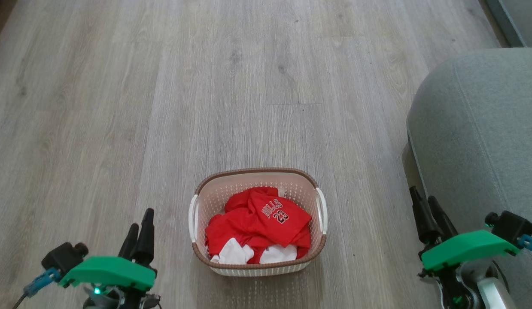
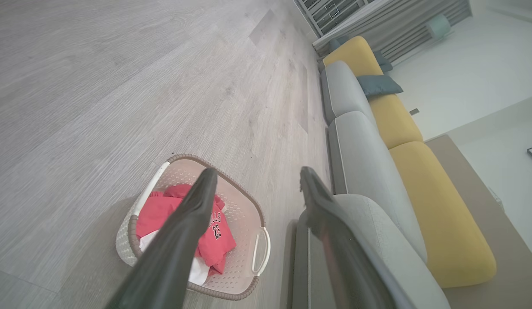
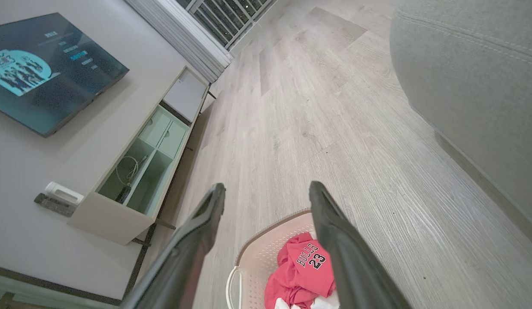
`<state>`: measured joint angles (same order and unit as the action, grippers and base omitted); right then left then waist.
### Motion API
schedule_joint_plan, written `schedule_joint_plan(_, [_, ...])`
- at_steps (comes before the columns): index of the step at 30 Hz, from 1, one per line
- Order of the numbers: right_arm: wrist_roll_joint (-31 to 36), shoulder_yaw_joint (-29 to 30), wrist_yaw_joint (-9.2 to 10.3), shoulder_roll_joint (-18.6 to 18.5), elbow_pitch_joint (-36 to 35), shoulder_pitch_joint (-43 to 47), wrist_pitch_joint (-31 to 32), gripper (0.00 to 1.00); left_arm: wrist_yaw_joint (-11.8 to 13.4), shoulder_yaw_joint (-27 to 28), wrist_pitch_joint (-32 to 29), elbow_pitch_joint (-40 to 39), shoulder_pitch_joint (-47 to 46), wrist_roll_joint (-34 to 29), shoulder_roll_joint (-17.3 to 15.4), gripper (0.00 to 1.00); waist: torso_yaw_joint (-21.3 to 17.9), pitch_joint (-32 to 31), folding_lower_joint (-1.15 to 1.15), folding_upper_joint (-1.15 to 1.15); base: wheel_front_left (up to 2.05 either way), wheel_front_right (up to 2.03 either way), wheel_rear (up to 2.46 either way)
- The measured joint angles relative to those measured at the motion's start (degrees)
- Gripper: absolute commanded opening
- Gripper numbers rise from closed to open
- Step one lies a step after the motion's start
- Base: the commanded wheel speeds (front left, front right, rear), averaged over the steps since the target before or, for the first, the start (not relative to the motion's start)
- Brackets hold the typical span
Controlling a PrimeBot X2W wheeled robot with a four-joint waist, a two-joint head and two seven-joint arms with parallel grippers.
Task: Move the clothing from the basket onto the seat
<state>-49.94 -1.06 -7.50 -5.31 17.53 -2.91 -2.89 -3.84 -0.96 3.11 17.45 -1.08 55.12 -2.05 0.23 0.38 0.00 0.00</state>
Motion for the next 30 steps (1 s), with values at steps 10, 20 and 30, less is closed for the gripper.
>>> schedule_joint_plan(10, [7.3,-1.5,0.0,-0.5,0.0,-0.1,-1.7,1.0,0.5,-0.8,1.7,-0.5,0.0,-7.0,0.0,1.0,0.1,0.0,0.0,0.0,0.0,0.0,0.0])
schedule_joint_plan(20, [14.2,-2.8,0.0,-0.8,0.0,-0.2,-3.3,1.0,1.0,-1.6,3.1,-0.7,0.0,-13.9,0.0,1.0,0.0,0.0,0.0,0.0,0.0,0.0,0.0])
schedule_joint_plan(30, [21.0,-3.9,0.0,-1.5,0.0,-0.4,-5.0,1.0,1.5,-2.6,4.8,-1.0,0.0,-21.0,-0.1,1.0,-0.1,0.0,0.0,0.0,0.0,0.0,0.0])
